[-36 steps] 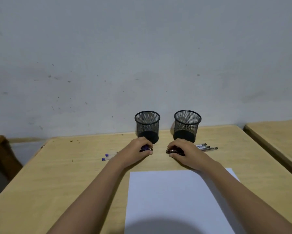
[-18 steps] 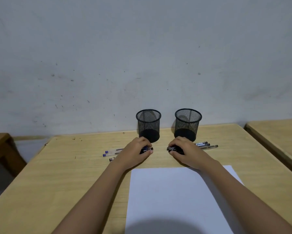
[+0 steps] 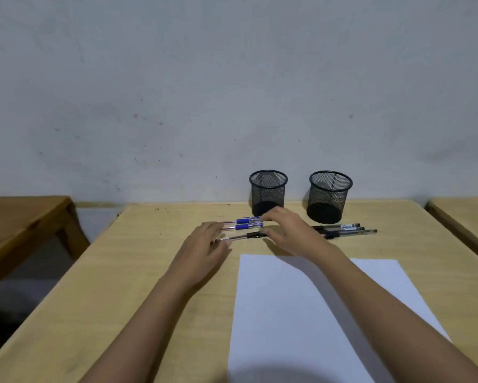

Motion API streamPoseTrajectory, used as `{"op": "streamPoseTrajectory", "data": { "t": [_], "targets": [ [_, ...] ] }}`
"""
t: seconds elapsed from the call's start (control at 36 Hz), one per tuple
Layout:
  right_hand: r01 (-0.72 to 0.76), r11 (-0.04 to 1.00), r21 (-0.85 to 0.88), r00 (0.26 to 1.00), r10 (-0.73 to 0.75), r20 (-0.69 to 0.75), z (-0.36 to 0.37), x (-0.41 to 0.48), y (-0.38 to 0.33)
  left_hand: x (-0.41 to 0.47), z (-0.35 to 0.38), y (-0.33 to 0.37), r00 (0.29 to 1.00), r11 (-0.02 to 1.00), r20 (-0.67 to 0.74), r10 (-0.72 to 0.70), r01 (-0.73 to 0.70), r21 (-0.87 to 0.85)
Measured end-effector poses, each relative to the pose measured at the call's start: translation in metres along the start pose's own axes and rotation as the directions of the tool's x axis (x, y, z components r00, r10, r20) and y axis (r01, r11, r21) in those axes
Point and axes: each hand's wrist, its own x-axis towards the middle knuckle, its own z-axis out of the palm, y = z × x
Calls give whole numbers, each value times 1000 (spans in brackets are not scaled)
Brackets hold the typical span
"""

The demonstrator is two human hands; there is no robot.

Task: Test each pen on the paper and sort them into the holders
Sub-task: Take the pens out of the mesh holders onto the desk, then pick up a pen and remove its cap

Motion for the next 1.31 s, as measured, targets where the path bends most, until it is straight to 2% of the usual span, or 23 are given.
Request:
{"op": "streamPoseTrajectory", "data": {
  "t": [0.19,0.31,0.44,0.53,0.58,0.64,0.72,0.78,0.83,0.86,0.92,1.06,1.14,1.31],
  "targets": [
    [40,993,-107,995,-29,99,26,9,-25,-43,-12,-24,963,963,143,-226,200,179],
    [42,987,-155,998,-33,59,37,13,-24,-41,-8,-26,942,932,229,-246,165,323],
    [44,983,-176,999,-46,-7,39,13,-25,-42,-6,-26,944,927,217,-248,166,336],
    [46,998,-31,993,-49,-104,35,17,-33,-41,-8,-24,943,935,223,-248,172,311],
    [27,985,170,982,5,-189,29,20,-45,-40,-9,-24,943,940,219,-251,184,286],
    [-6,926,378,969,99,-228,22,21,-59,-39,-10,-23,944,945,211,-253,195,261],
    [-69,829,555,951,222,-214,17,18,-73,-38,-10,-23,947,957,183,-263,232,175],
    [-95,750,655,949,267,-167,19,14,-77,-38,-11,-23,956,965,128,-262,258,50],
    [-91,642,761,947,292,-133,23,9,-79,-38,-11,-20,950,926,66,-305,312,-213],
    [-88,598,797,945,302,-122,24,6,-81,-39,-12,-14,941,873,63,-334,333,-356],
    [-84,523,848,942,318,-103,25,2,-83,-38,-12,-4,948,810,45,-314,292,-509],
    [-92,439,894,940,335,-68,19,-1,-87,-33,-8,16,971,749,9,-241,192,-634],
    [-109,412,905,942,334,-39,12,-1,-88,-29,-7,21,971,770,-36,-235,164,-616],
    [-127,300,945,933,360,11,-5,-2,-85,-23,-10,37,967,728,-42,-249,158,-667]
  ]
}}
